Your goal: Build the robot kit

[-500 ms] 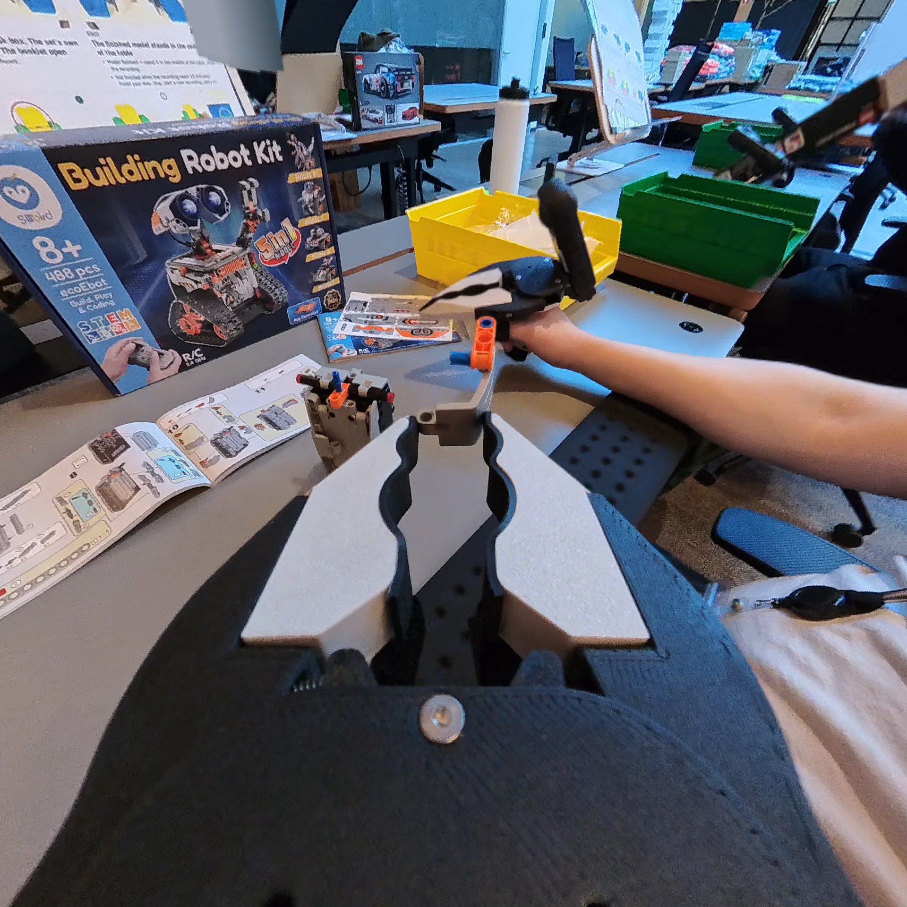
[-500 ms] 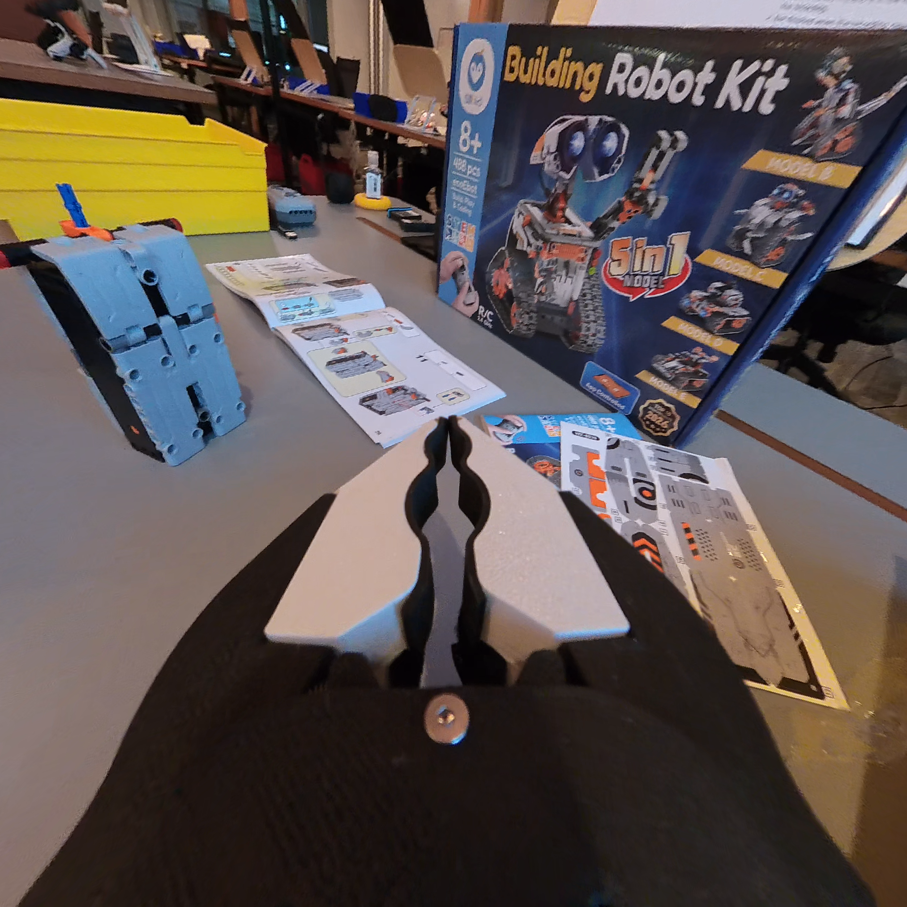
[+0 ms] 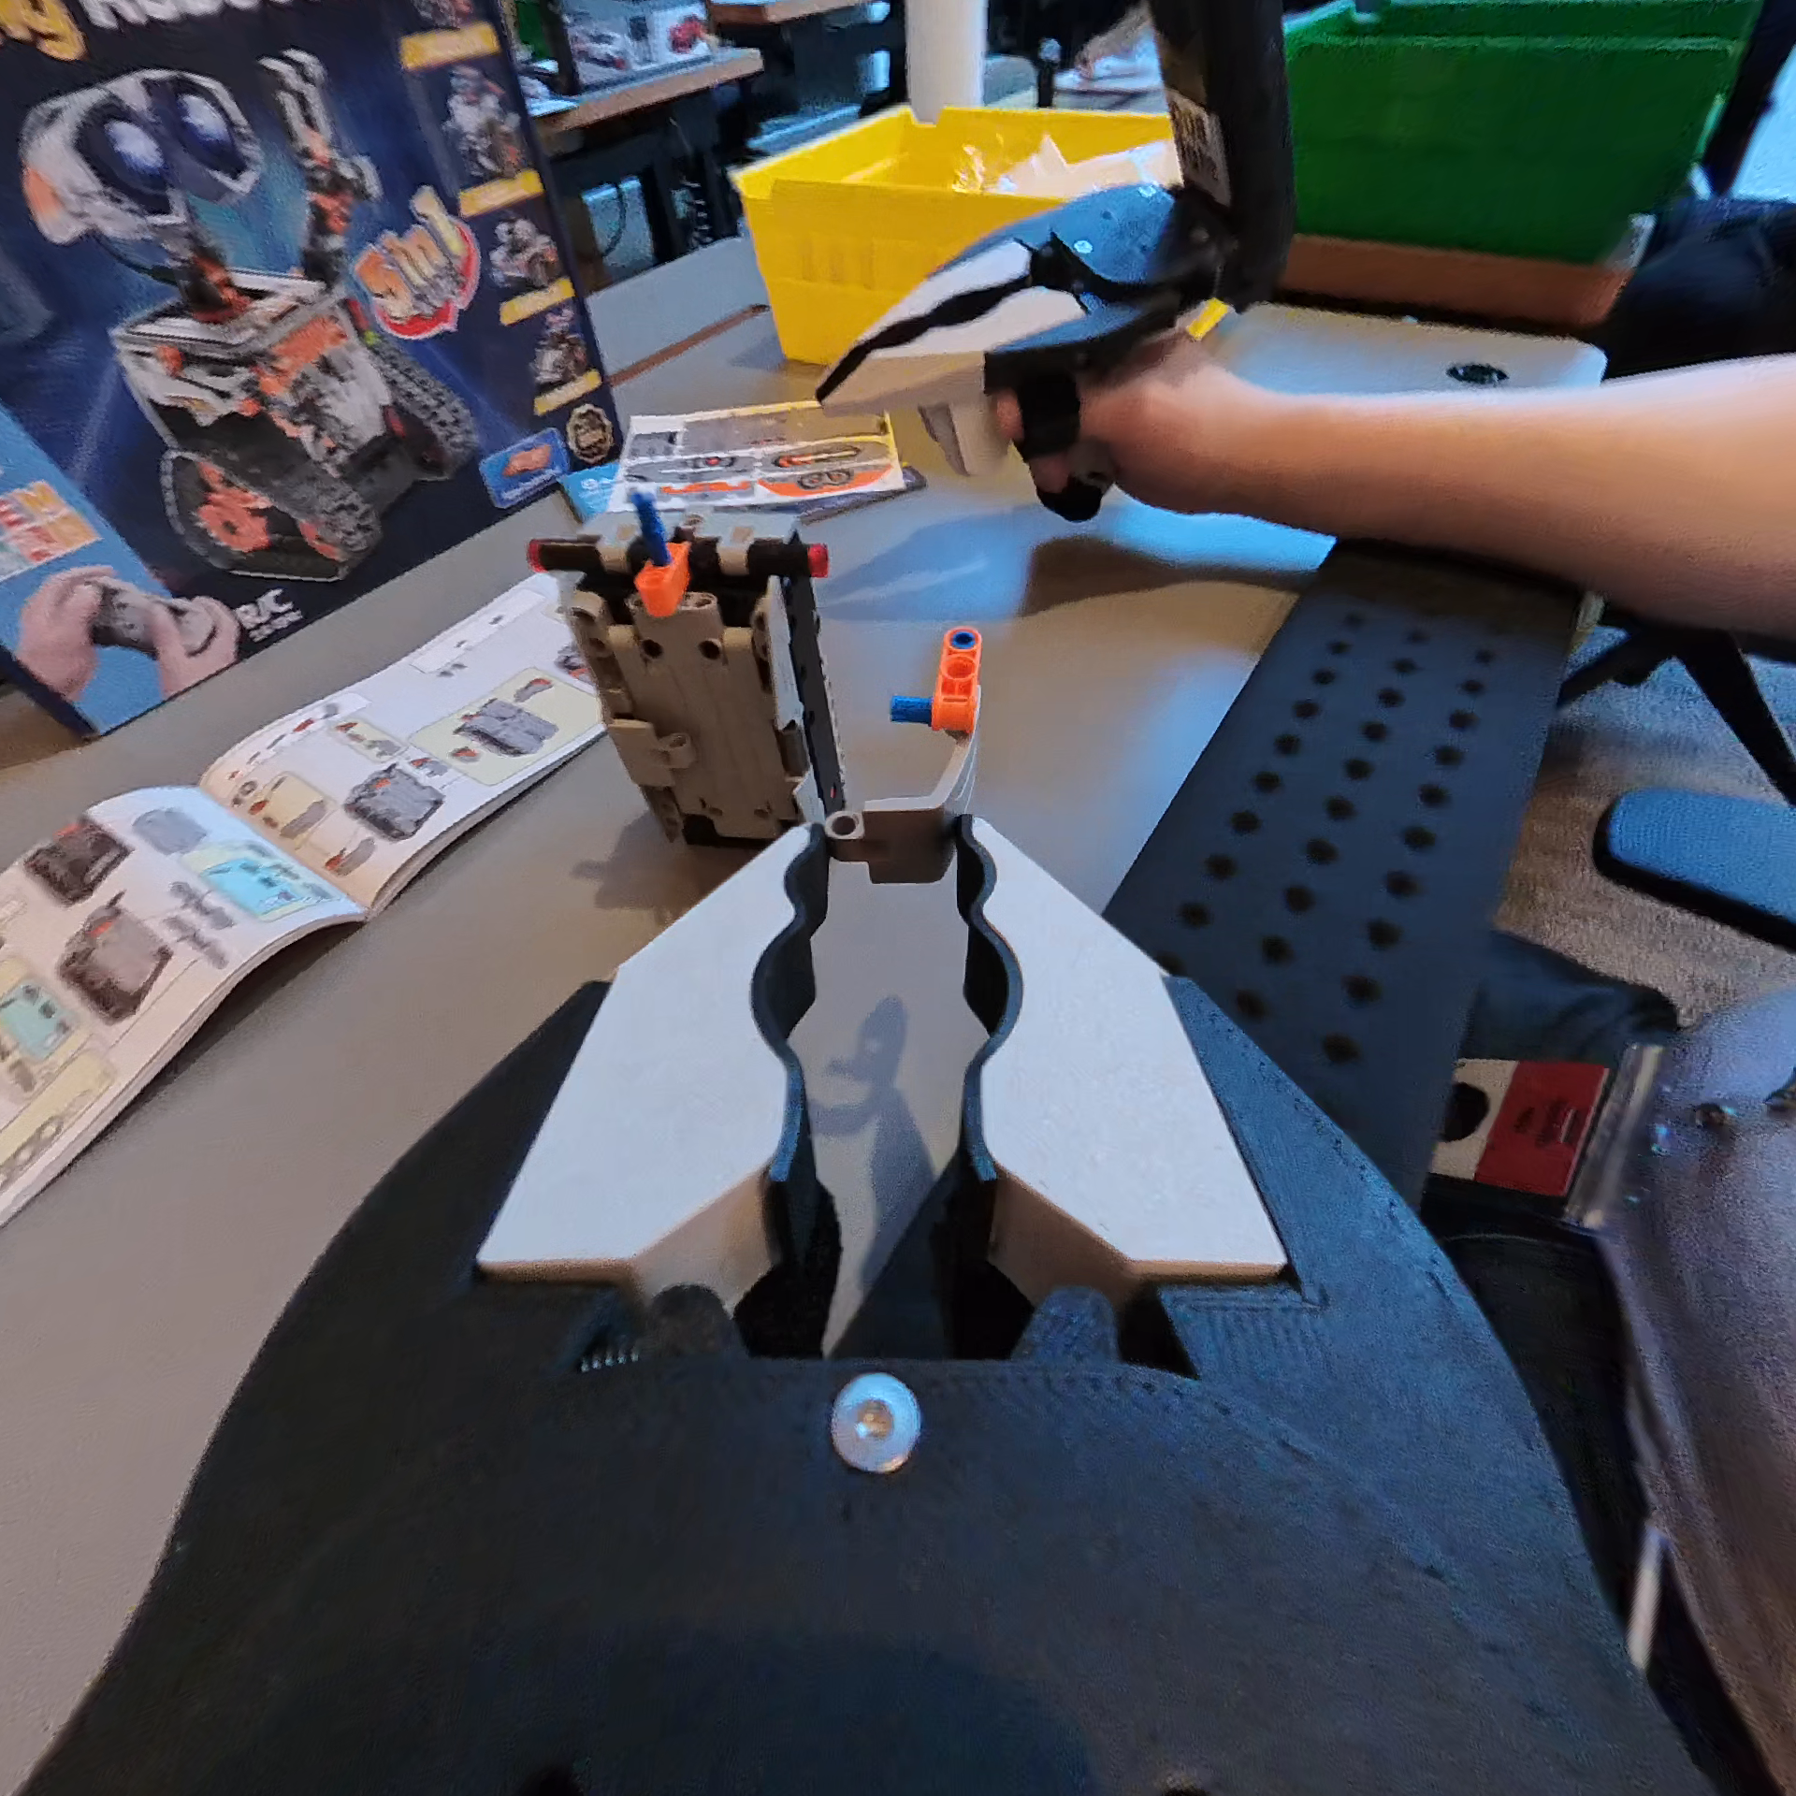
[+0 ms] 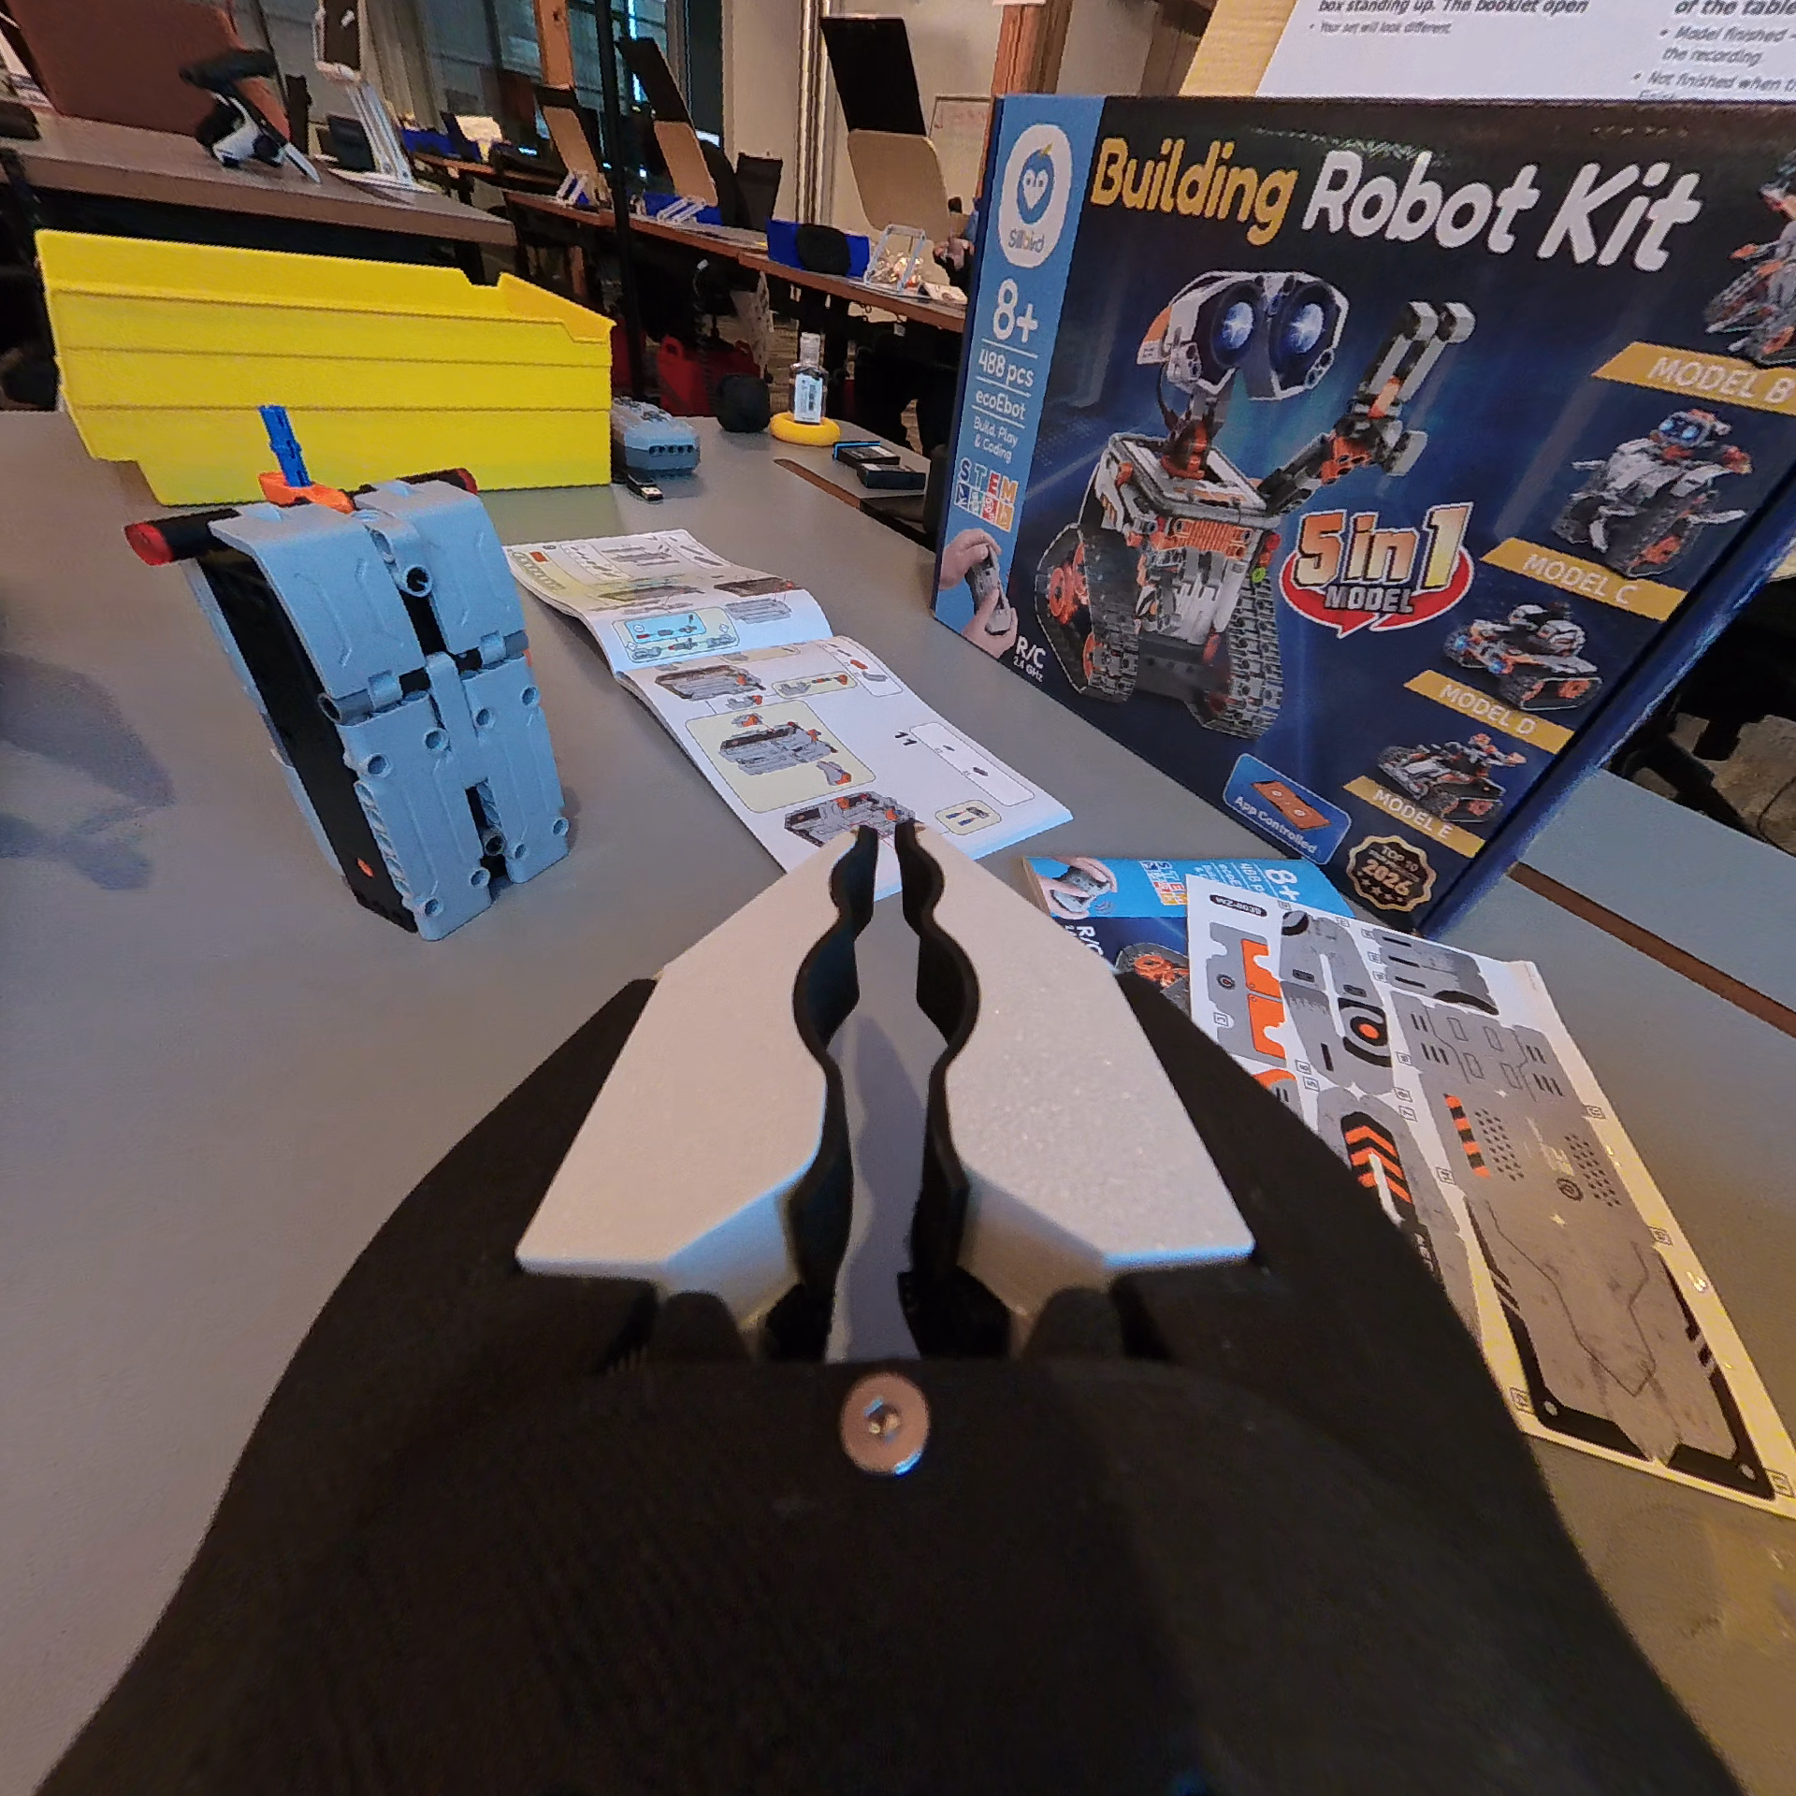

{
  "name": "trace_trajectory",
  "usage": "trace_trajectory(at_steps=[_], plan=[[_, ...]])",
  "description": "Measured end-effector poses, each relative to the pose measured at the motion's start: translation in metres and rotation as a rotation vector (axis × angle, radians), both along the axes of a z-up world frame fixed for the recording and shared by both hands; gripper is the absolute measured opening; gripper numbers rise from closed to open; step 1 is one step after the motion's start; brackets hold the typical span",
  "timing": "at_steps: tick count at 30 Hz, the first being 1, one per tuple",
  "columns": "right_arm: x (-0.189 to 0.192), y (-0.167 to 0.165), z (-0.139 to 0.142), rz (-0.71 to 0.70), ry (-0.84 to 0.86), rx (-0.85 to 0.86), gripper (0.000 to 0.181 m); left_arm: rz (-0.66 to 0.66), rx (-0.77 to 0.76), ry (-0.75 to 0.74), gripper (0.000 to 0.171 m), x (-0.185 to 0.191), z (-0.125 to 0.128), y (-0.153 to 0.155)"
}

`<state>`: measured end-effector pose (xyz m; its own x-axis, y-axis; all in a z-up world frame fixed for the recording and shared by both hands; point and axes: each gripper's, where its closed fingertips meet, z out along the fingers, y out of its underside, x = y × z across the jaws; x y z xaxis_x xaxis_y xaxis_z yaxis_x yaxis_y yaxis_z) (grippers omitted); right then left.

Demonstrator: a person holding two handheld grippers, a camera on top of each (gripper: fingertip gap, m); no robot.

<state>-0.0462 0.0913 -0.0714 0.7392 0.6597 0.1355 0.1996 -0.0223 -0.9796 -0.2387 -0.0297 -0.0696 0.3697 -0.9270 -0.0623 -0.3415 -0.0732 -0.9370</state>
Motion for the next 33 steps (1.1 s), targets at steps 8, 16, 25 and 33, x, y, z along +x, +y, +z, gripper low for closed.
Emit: trace_trajectory(at_steps=[8, 16, 25, 33], plan=[[-0.009, -0.005, 0.005, 0.021, 0.042, -0.018, 0.005, -0.067, 0.03, 0.039, 0.024, 0.014, -0.019, 0.016], [-0.016, -0.006, 0.002, 0.05, 0.045, -0.036, 0.006, -0.085, -0.017, -0.051, 0.024, 0.005, -0.01, 0.031], [-0.018, 0.007, -0.018, 0.058, -0.031, -0.08, 0.006, -0.087, -0.028, -0.034, 0.024, 0.008, -0.02, 0.035], [-0.025, 0.006, -0.025, 0.08, -0.104, -0.068, 0.006, -0.083, -0.089, -0.068, 0.024, 0.006, -0.02, 0.04]])
